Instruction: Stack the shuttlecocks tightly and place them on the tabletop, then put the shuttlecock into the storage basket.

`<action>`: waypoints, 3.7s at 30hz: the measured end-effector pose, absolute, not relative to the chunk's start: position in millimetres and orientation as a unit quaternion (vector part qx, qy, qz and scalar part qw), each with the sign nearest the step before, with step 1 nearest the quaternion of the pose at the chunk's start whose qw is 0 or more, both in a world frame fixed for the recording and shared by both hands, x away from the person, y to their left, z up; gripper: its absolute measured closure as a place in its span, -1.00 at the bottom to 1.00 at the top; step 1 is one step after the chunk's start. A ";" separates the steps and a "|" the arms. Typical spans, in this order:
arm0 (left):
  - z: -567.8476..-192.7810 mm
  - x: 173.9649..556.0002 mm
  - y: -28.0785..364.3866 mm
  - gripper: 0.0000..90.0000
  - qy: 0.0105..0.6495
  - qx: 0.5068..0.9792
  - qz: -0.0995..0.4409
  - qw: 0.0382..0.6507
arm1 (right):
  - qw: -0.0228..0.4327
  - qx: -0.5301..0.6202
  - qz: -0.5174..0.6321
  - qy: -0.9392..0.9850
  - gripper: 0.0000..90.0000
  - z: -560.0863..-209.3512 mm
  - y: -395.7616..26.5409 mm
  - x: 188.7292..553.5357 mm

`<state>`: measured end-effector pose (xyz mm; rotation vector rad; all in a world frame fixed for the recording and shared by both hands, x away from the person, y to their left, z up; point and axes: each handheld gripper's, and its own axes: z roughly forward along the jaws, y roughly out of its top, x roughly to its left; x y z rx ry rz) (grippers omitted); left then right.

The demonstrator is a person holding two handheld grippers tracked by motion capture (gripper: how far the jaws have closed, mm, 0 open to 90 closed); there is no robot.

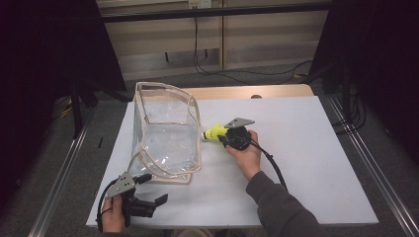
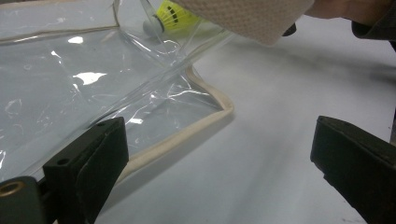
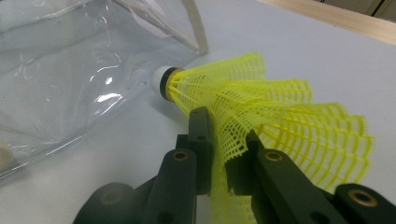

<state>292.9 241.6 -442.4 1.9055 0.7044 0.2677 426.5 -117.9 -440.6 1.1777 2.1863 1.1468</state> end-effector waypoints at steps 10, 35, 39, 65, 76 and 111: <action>-442.2 292.5 240.4 -0.92 0.297 0.795 0.111 0.518 | 0.177 0.431 0.441 0.767 0.82 -435.9 -139.4 415.0; -442.2 291.4 244.1 -0.91 0.297 0.794 0.111 0.519 | 0.171 0.426 0.468 0.755 0.82 -406.5 -166.2 393.8; -442.5 291.8 243.0 -0.92 0.298 0.795 0.112 0.516 | 0.174 0.424 0.469 0.755 0.81 -401.3 -168.9 391.5; -444.6 296.6 240.8 -0.92 0.296 0.799 0.107 0.513 | 0.174 0.409 0.473 0.760 0.81 -371.7 -181.6 382.0; -444.5 295.6 239.8 -0.92 0.298 0.797 0.108 0.514 | 0.181 0.400 0.475 0.762 0.81 -344.0 -181.2 377.9; -442.2 295.4 240.1 -0.91 0.294 0.798 0.107 0.514 | 0.174 0.377 0.504 0.757 0.81 -294.2 -150.3 380.8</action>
